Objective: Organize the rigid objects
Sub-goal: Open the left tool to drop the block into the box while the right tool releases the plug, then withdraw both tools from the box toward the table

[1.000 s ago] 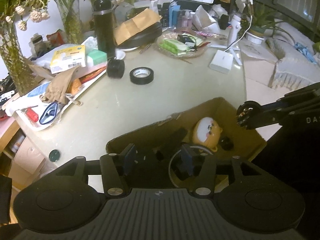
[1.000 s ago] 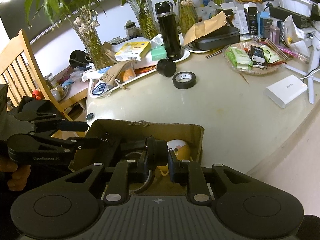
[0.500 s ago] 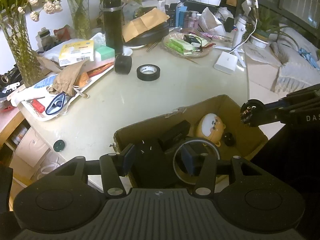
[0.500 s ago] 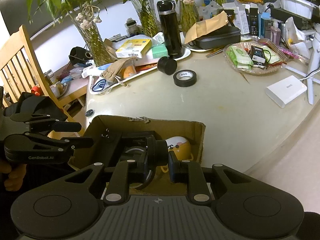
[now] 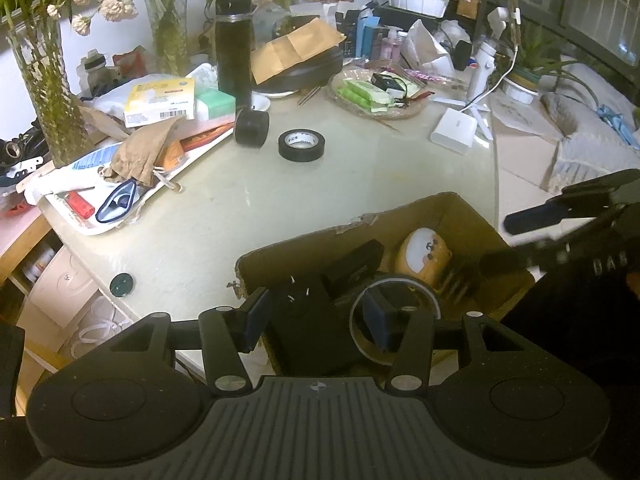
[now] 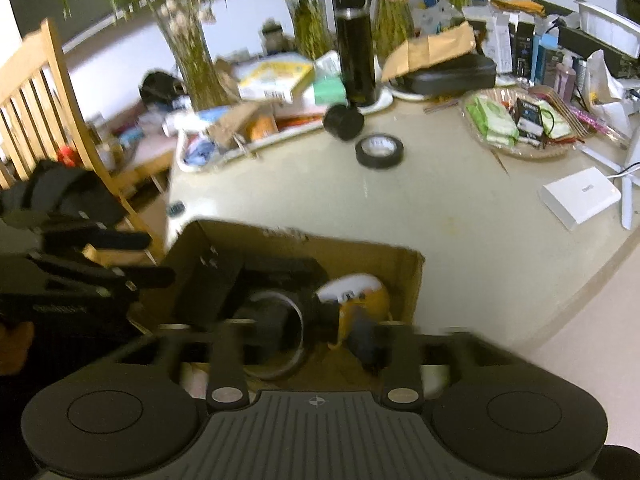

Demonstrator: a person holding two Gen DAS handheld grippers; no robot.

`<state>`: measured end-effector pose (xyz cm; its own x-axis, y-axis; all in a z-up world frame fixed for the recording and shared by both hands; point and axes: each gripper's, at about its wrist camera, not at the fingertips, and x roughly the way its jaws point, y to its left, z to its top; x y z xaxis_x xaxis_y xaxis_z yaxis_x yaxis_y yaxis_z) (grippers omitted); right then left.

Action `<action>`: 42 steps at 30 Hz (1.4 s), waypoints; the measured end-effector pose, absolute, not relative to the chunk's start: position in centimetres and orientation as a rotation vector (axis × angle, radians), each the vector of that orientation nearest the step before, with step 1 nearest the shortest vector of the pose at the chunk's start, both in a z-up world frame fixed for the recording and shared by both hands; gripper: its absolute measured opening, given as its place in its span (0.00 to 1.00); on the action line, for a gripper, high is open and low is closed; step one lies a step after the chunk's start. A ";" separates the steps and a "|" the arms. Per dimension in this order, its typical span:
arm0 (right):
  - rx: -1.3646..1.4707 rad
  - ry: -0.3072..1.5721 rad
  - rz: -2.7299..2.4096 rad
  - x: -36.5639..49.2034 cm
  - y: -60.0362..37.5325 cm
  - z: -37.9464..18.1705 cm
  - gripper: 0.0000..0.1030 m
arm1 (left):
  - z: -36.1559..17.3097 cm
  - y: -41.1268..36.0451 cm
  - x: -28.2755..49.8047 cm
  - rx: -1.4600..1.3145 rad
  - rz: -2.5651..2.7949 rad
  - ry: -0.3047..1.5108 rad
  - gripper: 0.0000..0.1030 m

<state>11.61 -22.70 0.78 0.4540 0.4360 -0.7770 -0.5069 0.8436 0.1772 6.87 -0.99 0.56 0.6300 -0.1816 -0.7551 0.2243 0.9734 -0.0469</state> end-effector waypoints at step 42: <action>-0.135 0.915 0.502 14.5 -22.9 0.4 1.00 | 0.6 -0.8 9.1 0.098 -0.248 0.829 0.82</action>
